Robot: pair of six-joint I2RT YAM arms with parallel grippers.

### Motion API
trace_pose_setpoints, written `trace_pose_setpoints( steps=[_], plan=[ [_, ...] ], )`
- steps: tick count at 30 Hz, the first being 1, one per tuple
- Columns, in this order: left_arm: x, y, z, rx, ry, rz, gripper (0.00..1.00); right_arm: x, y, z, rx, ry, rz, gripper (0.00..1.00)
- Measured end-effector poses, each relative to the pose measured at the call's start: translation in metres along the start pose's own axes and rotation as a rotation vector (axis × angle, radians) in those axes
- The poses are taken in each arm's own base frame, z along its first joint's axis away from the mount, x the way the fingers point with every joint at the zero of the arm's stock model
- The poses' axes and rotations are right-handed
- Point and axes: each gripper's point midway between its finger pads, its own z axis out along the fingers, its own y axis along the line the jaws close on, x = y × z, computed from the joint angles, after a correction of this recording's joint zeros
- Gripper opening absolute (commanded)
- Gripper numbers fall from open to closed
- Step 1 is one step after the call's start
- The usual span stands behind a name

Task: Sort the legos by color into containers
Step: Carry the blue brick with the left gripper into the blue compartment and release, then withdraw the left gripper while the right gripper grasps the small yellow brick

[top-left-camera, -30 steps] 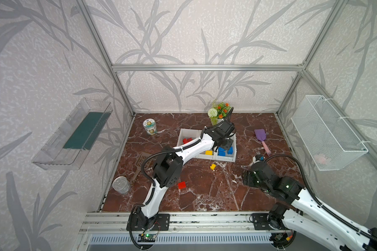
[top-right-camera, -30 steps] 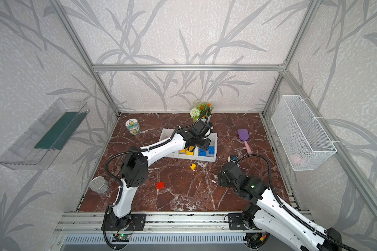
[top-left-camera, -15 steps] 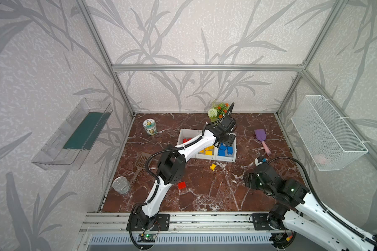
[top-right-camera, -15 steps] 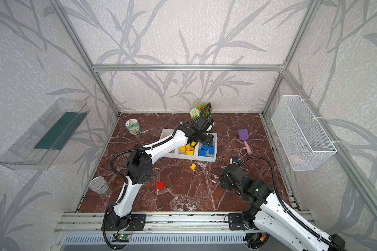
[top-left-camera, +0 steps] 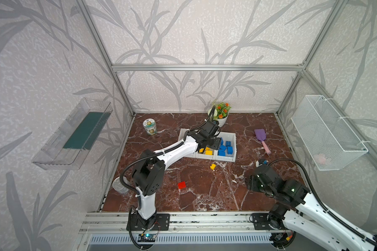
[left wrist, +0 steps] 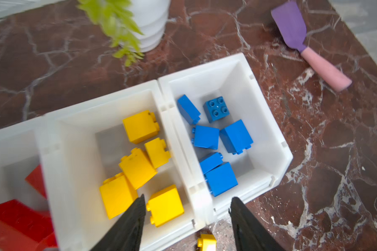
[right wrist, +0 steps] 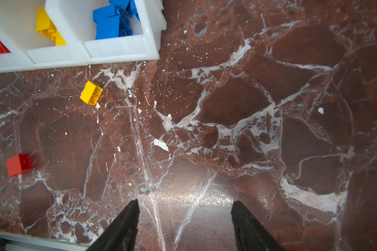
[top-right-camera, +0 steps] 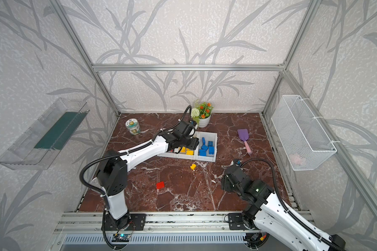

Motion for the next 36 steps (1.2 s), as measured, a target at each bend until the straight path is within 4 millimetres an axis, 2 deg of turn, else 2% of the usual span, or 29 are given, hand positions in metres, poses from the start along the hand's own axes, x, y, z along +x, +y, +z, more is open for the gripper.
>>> trace_pose_setpoints(
  steps=[4, 12, 16, 21, 25, 29, 32, 36],
  plan=[
    [0.016, 0.03, -0.02, -0.048, -0.036, -0.054, 0.66, 0.004, 0.0, 0.001, 0.004, 0.016, 0.006, 0.67],
    [0.051, 0.059, -0.054, -0.114, -0.08, -0.104, 0.67, 0.009, 0.012, 0.018, 0.05, 0.09, -0.029, 0.67],
    [0.07, 0.072, -0.066, -0.142, -0.103, -0.143, 0.68, 0.007, 0.034, 0.029, 0.059, 0.132, -0.089, 0.67],
    [0.1, 0.086, -0.076, -0.174, -0.1, -0.178, 0.68, -0.006, 0.072, 0.046, 0.051, 0.156, -0.156, 0.67],
    [0.116, 0.095, -0.085, -0.192, -0.103, -0.198, 0.68, -0.02, 0.107, 0.067, 0.045, 0.169, -0.203, 0.67],
    [0.122, 0.1, -0.099, -0.2, -0.132, -0.213, 0.69, -0.034, 0.14, 0.093, 0.036, 0.166, -0.238, 0.67],
    [0.131, 0.104, -0.108, -0.21, -0.147, -0.225, 0.7, -0.04, 0.156, 0.111, 0.048, 0.161, -0.247, 0.67],
    [0.139, 0.109, -0.113, -0.222, -0.158, -0.237, 0.7, -0.042, 0.166, 0.132, 0.078, 0.158, -0.239, 0.66]
  ],
)
